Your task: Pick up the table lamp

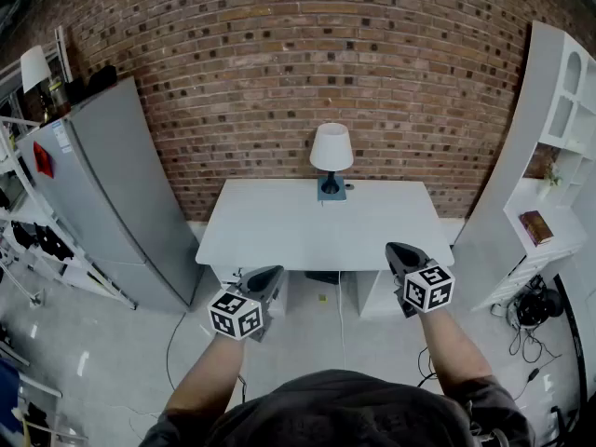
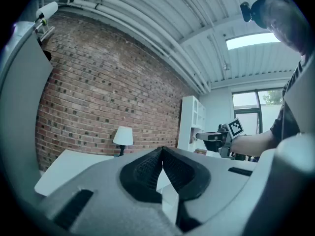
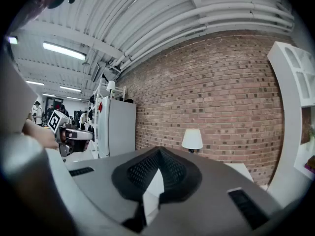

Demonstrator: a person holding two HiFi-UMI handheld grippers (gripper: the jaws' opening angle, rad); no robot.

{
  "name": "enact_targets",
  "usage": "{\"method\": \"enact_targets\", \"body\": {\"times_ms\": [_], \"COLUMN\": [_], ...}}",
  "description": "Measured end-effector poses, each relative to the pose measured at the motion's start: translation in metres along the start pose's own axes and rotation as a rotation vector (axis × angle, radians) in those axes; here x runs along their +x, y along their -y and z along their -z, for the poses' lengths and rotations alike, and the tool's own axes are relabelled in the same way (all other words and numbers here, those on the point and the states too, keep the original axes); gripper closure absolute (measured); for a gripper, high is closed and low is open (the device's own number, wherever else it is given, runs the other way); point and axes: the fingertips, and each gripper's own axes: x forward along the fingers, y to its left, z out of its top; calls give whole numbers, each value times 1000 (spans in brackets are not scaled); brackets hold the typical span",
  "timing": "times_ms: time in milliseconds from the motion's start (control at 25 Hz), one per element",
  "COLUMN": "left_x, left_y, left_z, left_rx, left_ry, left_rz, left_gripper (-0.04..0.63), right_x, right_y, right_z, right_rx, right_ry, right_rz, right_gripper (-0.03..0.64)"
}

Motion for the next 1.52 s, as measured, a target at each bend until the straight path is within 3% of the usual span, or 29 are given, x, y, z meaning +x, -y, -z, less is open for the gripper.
{"method": "enact_targets", "body": {"times_ms": [840,1320,1520], "left_x": [25,91,114], "left_y": [9,92,96], "left_z": [5,24,19], "left_rx": [19,3,10], "left_ry": [-13,-6,10], "left_rz": [-2,-105,-155], "left_gripper": [594,594,594], "right_x": [2,-29,-26], "right_y": [21,98,129], "right_z": [-1,16,17], "right_rx": [-26,-47,-47], "right_ry": [23,7,4], "right_rz": [8,-90,-112], "right_gripper": [624,624,624]}}
